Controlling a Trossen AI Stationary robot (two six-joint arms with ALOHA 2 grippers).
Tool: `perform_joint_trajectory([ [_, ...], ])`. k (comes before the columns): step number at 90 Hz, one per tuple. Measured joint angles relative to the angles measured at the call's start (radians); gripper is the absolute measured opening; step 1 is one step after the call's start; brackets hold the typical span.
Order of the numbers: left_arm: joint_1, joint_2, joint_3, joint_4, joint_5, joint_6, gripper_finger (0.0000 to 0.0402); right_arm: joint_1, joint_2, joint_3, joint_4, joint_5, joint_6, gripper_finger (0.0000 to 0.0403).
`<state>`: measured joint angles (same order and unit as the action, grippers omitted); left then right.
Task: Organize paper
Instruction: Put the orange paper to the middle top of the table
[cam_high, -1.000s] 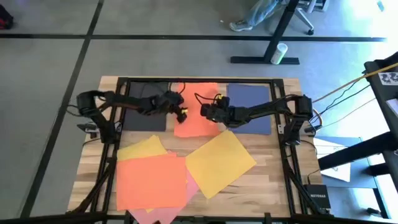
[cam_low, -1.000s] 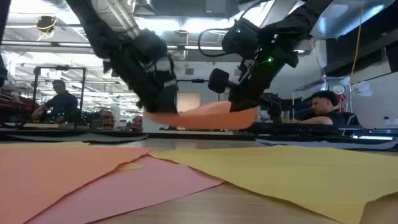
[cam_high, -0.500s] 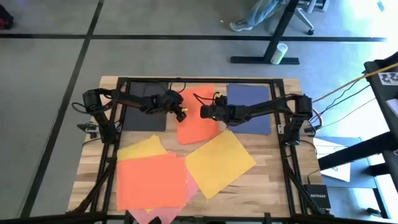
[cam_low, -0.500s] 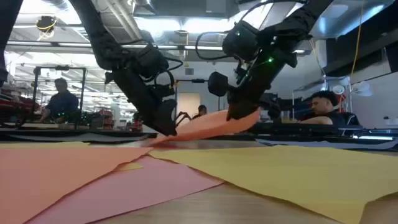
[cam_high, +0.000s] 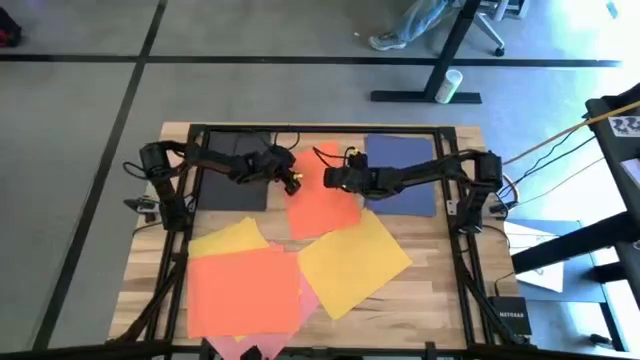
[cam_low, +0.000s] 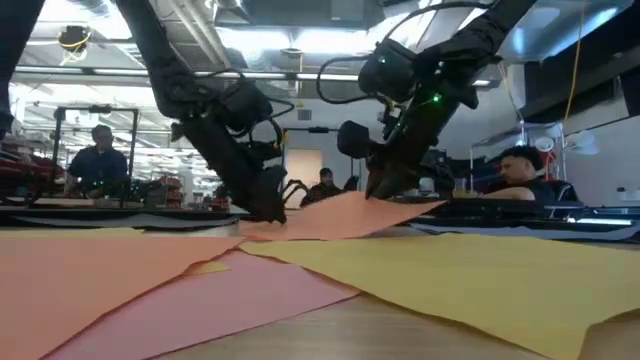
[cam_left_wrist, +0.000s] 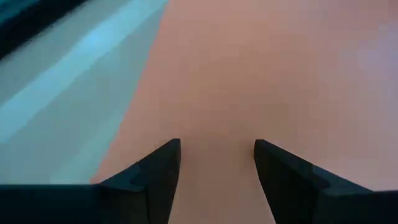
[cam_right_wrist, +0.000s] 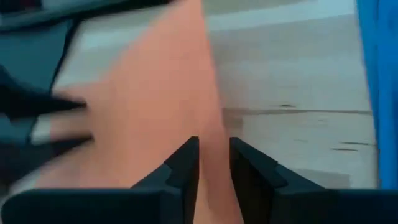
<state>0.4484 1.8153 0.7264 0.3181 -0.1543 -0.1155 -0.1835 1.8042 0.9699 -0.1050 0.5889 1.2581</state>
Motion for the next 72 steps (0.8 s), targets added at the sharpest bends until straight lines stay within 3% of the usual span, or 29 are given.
perform_joint_trajectory([
  [11,0.0,0.04,0.002,0.046,-0.001,-0.002,0.0191,-0.013,0.0,0.0,-0.001,-0.006,0.043,0.0076],
  [20,-0.004,0.019,0.0,0.036,0.043,-0.013,0.0191,-0.029,0.0,0.0,-0.009,-0.116,0.023,0.0076],
  [39,-0.066,-0.187,-0.005,-0.042,0.08,0.021,0.0192,0.013,0.0,0.0,-0.004,-0.251,-0.484,0.0076],
  [52,-0.144,-0.384,-0.005,-0.21,0.07,0.04,0.0191,0.05,0.0,0.0,-0.025,-0.4,-0.649,0.0076],
  [59,-0.194,-0.472,-0.004,-0.302,0.071,0.024,0.0191,0.073,0.0,0.0,-0.025,-0.428,-0.744,0.0076],
  [72,-0.285,-0.509,-0.005,-0.43,-0.009,-0.037,0.0191,0.079,0.0,0.0,-0.026,-0.444,-0.832,0.0076],
])
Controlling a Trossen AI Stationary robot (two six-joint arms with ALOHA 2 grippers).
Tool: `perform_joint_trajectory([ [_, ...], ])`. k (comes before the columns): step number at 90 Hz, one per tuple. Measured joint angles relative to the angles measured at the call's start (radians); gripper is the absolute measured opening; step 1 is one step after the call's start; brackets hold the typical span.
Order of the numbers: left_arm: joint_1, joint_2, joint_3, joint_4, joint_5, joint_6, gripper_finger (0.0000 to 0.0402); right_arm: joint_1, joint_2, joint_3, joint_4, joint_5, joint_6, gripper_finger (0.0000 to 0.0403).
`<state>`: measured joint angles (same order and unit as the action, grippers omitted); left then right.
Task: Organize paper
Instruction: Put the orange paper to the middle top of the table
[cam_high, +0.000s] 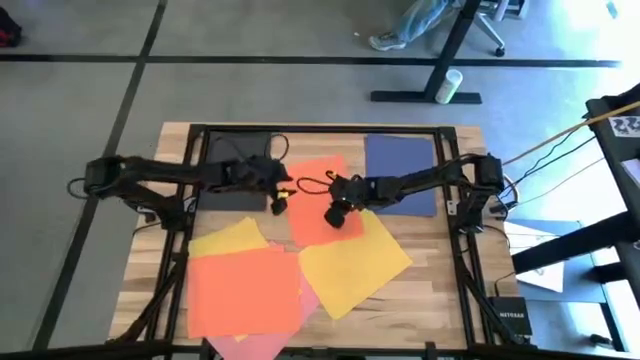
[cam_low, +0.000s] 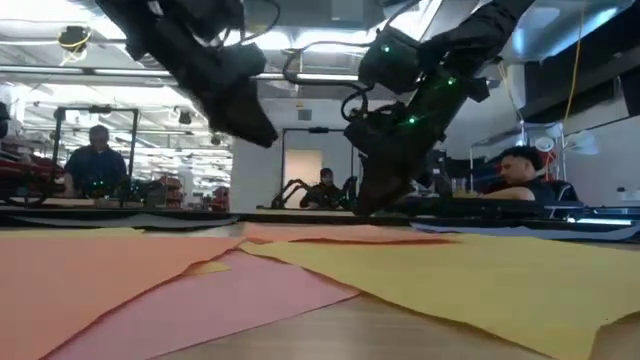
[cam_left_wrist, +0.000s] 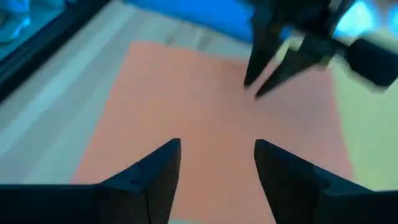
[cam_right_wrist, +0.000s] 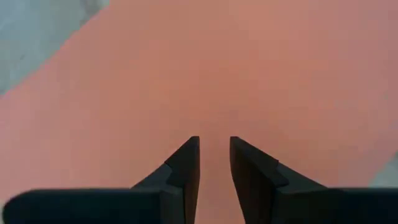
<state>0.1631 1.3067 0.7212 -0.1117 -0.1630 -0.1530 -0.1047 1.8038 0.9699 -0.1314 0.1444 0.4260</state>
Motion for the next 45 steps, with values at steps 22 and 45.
perform_joint_trajectory([
  [22,-0.096,0.026,0.0,-0.007,-0.02,-0.053,0.0191,-0.04,0.004,0.0,-0.048,-0.13,-0.146,0.0043],
  [45,-0.138,0.026,-0.011,-0.014,-0.025,-0.077,0.0192,-0.08,0.051,0.006,-0.113,-0.199,-0.181,0.0008],
])
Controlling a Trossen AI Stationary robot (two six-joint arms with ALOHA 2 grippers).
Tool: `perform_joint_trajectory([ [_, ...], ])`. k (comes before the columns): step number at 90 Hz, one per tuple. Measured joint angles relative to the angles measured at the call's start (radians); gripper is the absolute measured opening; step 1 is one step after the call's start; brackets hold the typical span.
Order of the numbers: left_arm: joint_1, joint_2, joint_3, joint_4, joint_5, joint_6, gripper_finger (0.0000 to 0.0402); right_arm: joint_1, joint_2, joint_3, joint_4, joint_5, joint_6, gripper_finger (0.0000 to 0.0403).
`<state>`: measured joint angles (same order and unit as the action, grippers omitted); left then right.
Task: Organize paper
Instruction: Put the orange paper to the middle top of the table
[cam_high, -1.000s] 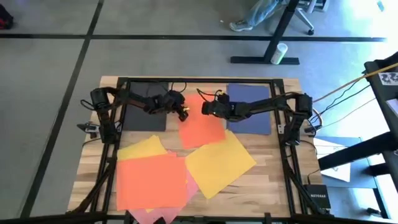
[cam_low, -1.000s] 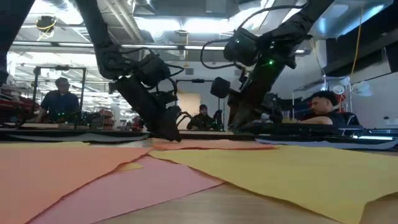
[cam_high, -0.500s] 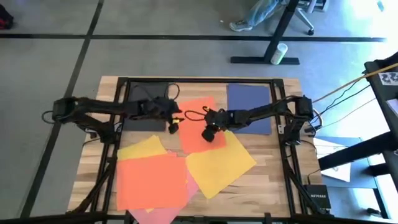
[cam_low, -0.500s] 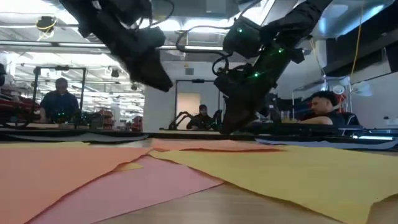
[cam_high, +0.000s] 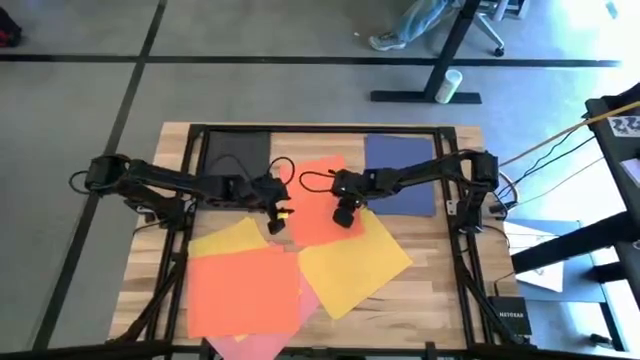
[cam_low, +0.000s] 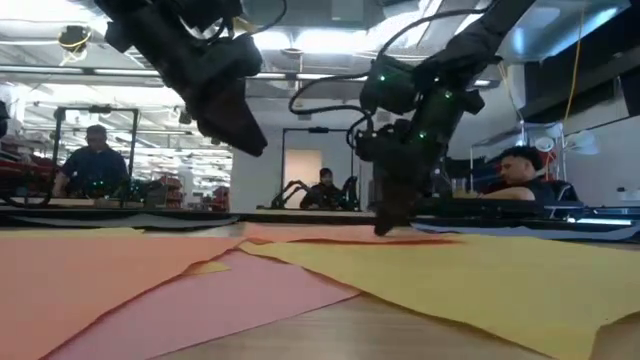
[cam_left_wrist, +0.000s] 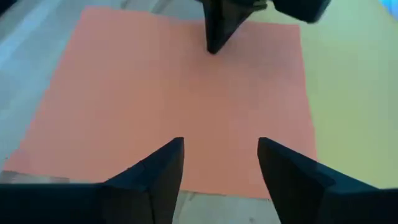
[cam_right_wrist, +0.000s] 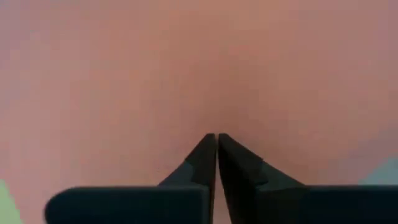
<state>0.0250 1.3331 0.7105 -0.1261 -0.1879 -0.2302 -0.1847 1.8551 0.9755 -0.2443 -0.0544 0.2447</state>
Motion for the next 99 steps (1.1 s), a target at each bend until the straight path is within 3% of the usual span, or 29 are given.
perform_joint_trajectory([
  [9,0.003,0.0,-0.011,0.003,-0.004,-0.016,0.0192,-0.017,0.01,0.018,-0.002,0.007,0.02,0.0002],
  [31,0.017,0.0,-0.017,0.001,-0.009,-0.025,0.0192,-0.12,0.024,0.113,-0.045,0.05,0.242,0.0],
  [78,0.011,0.0,-0.017,-0.019,-0.007,-0.031,0.0192,-0.211,0.108,0.136,-0.02,-0.025,0.323,0.0],
  [99,0.006,0.0,-0.017,-0.014,-0.007,-0.046,0.0192,-0.214,0.119,0.18,0.0,0.009,0.316,0.0],
])
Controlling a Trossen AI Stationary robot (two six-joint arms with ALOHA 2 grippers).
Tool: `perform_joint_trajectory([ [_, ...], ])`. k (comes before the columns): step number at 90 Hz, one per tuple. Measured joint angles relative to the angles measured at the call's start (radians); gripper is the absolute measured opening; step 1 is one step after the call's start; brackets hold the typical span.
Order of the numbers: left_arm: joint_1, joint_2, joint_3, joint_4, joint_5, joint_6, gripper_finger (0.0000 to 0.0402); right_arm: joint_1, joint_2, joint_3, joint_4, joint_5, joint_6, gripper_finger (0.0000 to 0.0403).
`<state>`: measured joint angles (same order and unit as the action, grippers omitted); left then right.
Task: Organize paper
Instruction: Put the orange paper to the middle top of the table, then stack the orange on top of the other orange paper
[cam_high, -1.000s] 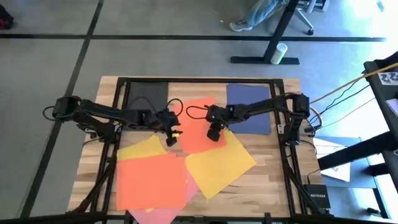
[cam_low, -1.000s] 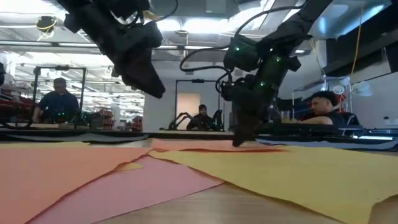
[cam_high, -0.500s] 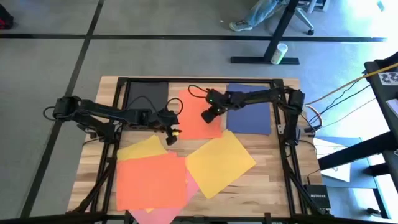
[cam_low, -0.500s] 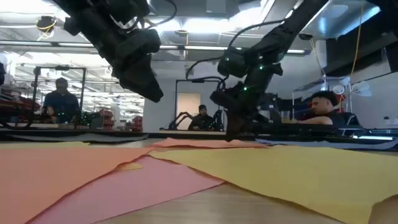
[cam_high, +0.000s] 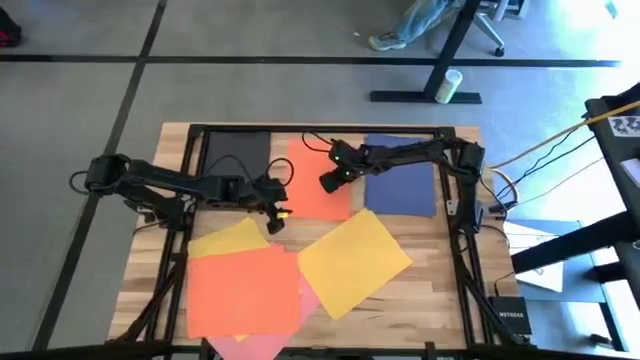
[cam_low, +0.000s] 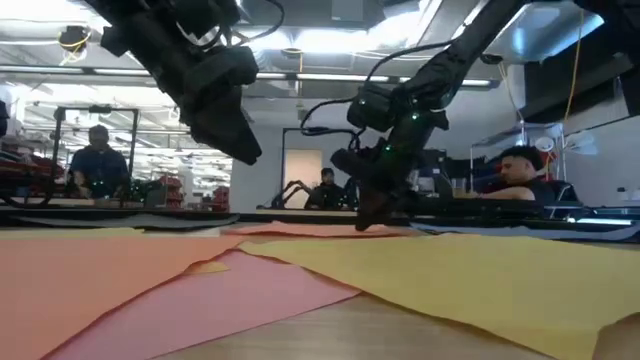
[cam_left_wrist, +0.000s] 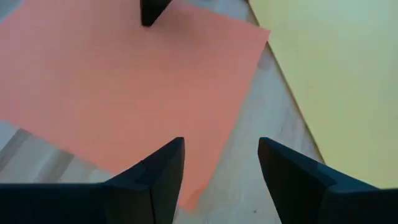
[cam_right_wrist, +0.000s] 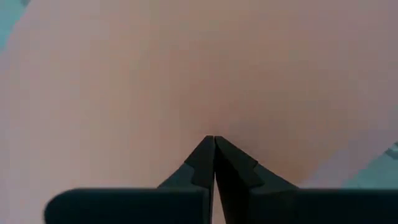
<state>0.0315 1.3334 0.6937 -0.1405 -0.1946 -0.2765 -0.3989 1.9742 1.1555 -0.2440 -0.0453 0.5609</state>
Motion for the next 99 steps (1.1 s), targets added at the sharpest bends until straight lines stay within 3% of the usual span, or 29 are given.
perform_joint_trajectory([
  [11,-0.004,0.0,0.0,-0.009,0.0,-0.005,0.0192,-0.002,0.004,0.061,-0.082,0.022,-0.042,0.0],
  [28,-0.019,0.0,0.0,-0.01,0.0,-0.011,0.0192,0.017,0.003,0.158,-0.249,0.18,-0.109,0.0],
  [38,-0.033,0.0,0.0,-0.034,-0.001,-0.026,0.0192,0.053,0.001,0.212,-0.327,0.211,-0.124,0.0],
  [56,-0.111,-0.023,0.0,-0.355,0.007,-0.143,0.0192,0.263,0.0,0.235,-0.472,0.189,-0.116,0.0],
  [67,-0.205,-0.035,0.0,-0.505,0.048,-0.305,0.0192,0.434,0.0,0.236,-0.425,0.168,-0.064,0.0],
  [80,-0.33,-0.035,0.0,-0.454,0.063,-0.396,0.0192,0.593,0.0,0.236,-0.223,0.193,-0.06,0.0001],
  [89,-0.382,-0.035,0.0,-0.369,0.062,-0.396,0.0192,0.638,0.009,0.237,-0.044,0.211,-0.069,0.0015],
  [99,-0.405,-0.035,0.0,-0.3,0.061,-0.38,0.0192,0.636,0.047,0.238,0.054,0.186,-0.056,0.0062],
])
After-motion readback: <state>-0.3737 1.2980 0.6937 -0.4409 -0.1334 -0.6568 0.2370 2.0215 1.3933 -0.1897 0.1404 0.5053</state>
